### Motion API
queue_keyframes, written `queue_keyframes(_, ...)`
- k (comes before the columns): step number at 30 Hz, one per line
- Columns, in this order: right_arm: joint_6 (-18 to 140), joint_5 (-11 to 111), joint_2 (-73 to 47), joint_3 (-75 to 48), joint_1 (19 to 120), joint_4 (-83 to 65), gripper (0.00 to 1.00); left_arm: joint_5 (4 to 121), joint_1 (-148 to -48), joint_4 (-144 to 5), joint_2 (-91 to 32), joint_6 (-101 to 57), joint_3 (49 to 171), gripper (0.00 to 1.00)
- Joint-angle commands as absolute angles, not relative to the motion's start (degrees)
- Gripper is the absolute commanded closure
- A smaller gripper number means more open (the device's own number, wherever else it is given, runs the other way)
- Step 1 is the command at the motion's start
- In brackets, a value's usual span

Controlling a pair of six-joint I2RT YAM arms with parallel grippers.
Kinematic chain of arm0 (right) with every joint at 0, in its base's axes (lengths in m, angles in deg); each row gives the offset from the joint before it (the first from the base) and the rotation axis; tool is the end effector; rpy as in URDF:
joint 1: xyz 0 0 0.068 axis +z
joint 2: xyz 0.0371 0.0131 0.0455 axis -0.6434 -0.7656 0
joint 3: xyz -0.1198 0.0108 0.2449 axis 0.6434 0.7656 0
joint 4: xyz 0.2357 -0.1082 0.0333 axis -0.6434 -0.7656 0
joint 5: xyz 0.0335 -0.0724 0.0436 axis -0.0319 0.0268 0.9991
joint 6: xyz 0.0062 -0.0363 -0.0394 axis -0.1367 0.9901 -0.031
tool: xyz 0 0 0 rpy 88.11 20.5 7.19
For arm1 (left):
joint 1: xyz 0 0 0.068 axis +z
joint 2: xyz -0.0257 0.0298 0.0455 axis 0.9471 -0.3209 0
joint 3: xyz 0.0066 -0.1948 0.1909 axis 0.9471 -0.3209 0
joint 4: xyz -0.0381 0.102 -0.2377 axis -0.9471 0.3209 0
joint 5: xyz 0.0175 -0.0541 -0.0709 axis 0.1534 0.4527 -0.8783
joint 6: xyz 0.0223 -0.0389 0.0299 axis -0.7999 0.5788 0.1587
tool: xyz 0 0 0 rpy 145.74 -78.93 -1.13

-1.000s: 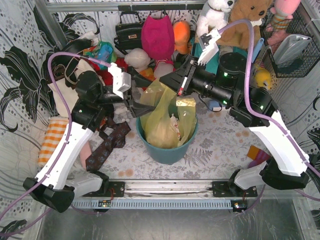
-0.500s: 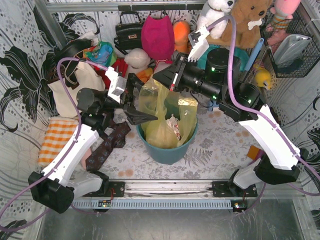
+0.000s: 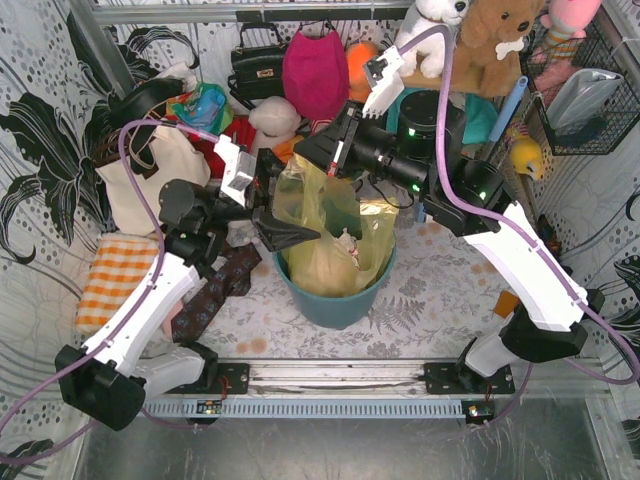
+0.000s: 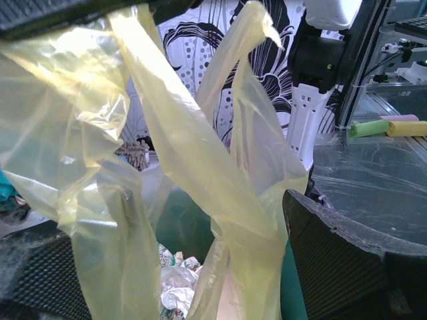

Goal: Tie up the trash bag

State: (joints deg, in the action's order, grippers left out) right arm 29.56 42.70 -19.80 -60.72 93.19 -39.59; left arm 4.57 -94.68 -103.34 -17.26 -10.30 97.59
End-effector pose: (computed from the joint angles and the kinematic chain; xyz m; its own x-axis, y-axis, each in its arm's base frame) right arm 0.1715 0.2296 0.5734 -0.4697 0.4073 -0.7832 -0.6569 0.4315 0.6183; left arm 0.1942 -0.1195 0.4403 0.1075 -0.2206 -0.9694 0.9931 -0.0229 0.1153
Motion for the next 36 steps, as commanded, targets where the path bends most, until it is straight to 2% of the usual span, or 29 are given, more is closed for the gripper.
queue_keyframes(1,28.76,45.06,-20.14,-62.44,93.46,-35.62,1.0,10.46,-96.44,-103.38,-17.63,-12.7,96.26,0.03)
queue_keyframes(9,28.0,46.37,-19.24,-60.24,93.45,-34.3,1.0,15.25,-99.18,-111.54,-19.35,-9.23,95.41,0.05)
queue_keyframes(15,28.08,46.13,-17.79,-59.11,93.46,-33.94,1.0,24.6,-99.23,-93.7,-15.3,-21.08,97.29,0.07)
queue_keyframes(18,27.84,46.86,-17.43,-58.33,93.47,-33.32,1.0,26.11,-99.23,-97.52,-14.01,-20.17,94.93,0.06)
queue_keyframes(22,27.29,47.6,-17.53,-57.49,93.41,-31.42,1.0,21.05,-99.32,-105.99,-17.09,-13.61,94.6,0.1)
queue_keyframes(23,27.29,47.63,-17.73,-57.8,93.45,-31.34,1.0,19.31,-99.32,-107.94,-17.75,-11.94,94.43,0.13)
queue_keyframes(28,28.43,45.35,-17.91,-58.97,93.45,-31.84,1.0,13.96,-99.27,-113.12,-18.42,-6.95,93.08,0.44)
queue_keyframes(32,29.2,43.63,-17.64,-58.67,93.46,-32.33,1.0,13.28,-99.32,-108.24,-16.77,-8.6,92.58,0.71)
queue_keyframes(34,29.54,42.94,-17.16,-57.76,93.48,-32.36,1.0,14.99,-99.32,-104.13,-15.82,-10.1,93.08,0.93)
queue_keyframes(35,29.9,42.41,-16.95,-57.29,93.44,-32.6,1.0,15.64,-99.32,-101.47,-15.54,-11.02,93.69,1.0)
queue_keyframes(36,30.41,41.83,-16.45,-56.59,93.46,-32.75,1.0,16.87,-99.3,-99.05,-15.08,-12.02,94.12,1.0)
